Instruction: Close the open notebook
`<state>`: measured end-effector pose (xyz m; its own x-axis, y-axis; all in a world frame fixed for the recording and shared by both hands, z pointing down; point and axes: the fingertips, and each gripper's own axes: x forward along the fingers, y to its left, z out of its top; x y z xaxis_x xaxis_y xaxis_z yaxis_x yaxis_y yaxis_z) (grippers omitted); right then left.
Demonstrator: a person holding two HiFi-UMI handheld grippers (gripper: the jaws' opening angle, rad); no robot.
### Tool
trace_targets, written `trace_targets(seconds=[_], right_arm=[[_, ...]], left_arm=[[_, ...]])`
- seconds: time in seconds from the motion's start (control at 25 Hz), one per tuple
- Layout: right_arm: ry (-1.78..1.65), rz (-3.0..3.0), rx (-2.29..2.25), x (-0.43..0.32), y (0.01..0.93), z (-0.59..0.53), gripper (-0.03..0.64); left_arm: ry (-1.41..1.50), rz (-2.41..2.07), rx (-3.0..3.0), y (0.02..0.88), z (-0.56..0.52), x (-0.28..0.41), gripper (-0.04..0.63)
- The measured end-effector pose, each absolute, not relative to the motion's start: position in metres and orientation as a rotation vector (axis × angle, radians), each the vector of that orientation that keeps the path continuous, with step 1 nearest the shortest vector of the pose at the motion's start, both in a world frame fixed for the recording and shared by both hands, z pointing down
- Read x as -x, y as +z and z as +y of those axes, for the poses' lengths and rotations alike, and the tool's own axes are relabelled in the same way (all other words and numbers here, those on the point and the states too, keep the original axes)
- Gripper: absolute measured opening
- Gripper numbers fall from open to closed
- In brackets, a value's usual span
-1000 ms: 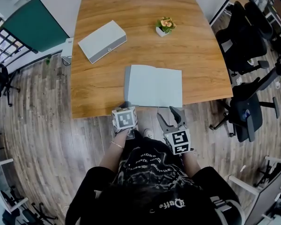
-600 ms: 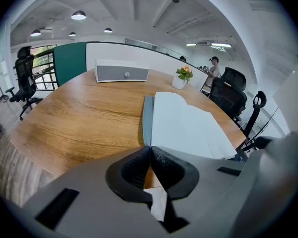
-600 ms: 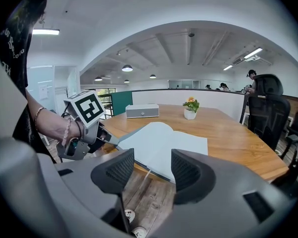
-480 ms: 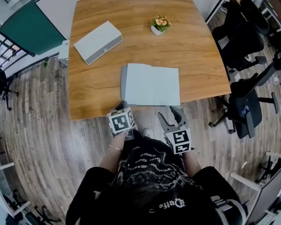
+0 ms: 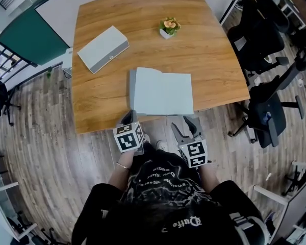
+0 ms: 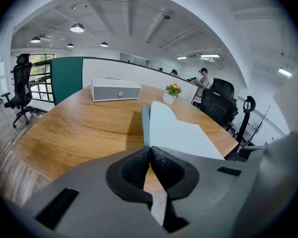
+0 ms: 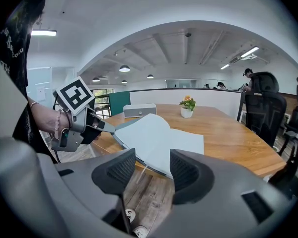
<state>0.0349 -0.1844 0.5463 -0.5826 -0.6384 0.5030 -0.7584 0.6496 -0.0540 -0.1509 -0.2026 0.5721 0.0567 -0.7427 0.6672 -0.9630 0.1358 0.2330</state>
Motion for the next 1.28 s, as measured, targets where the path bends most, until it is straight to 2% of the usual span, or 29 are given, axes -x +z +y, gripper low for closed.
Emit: trace_targets(seconds=[1.28], right_arm=[[0.403,-2.416,-1.197,-0.069,0.549,-0.177,0.192]], left_arm=[[0.351,-1.73,-1.984,0.497,-0.209,0.08,0.034]])
